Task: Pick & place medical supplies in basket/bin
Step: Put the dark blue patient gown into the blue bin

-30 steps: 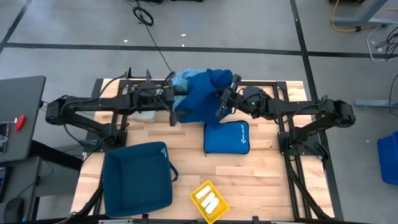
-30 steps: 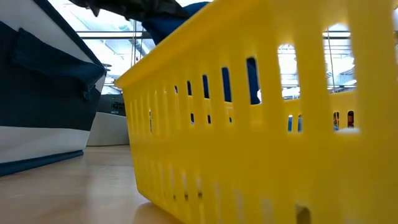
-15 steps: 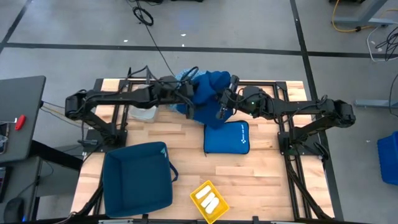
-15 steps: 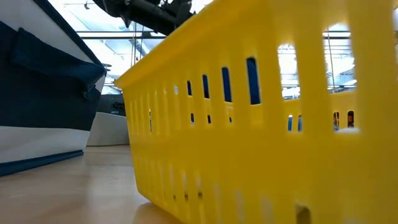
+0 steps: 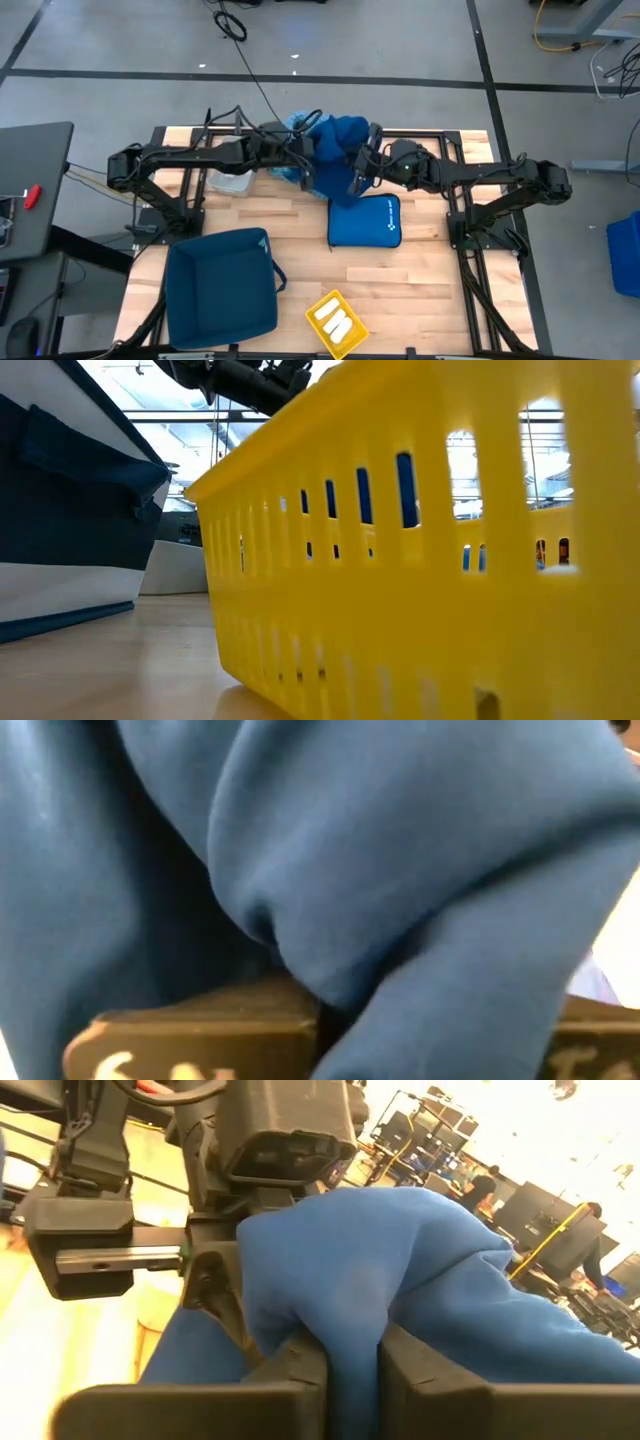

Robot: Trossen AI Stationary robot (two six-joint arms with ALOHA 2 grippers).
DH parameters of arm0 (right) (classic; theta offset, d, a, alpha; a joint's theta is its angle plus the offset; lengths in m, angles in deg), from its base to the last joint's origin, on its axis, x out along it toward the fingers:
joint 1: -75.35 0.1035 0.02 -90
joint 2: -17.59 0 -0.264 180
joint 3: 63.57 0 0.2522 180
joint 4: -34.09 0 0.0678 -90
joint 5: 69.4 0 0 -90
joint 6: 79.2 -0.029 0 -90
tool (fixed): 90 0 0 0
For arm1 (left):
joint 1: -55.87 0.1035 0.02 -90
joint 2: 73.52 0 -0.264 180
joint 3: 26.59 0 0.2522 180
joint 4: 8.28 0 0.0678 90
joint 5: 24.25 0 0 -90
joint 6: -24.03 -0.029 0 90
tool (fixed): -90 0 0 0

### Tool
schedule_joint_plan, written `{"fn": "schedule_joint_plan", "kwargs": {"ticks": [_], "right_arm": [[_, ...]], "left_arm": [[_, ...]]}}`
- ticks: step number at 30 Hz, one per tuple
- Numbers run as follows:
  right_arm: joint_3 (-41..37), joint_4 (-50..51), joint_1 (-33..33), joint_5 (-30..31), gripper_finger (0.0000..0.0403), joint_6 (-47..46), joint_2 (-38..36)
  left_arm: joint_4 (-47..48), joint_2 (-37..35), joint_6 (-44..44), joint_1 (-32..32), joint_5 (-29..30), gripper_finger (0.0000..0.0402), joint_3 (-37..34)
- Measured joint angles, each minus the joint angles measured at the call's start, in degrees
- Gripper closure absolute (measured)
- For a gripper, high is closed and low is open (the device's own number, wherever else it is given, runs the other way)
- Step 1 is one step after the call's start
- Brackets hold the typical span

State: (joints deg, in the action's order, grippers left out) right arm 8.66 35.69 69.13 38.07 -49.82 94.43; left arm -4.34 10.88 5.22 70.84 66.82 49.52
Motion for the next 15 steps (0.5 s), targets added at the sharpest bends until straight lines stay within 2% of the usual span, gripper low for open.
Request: {"fn": "schedule_joint_plan", "kwargs": {"ticks": [7,10,15], "right_arm": [[0.0,-1.0,2.8,0.9,0.0214,1.5,0.0],[0.0,-3.8,4.7,4.0,0.0152,1.5,0.0],[1.8,-4.8,9.4,10.4,0.0087,4.5,0.0]], "left_arm": [[1.9,0.0,-0.1,0.0,-0.2,0.0369,0.0],[2.6,0.0,-0.3,0.0,0.5,0.0369,0.0],[4.5,0.0,-0.9,0.0,2.7,0.0369,0.0]]}}
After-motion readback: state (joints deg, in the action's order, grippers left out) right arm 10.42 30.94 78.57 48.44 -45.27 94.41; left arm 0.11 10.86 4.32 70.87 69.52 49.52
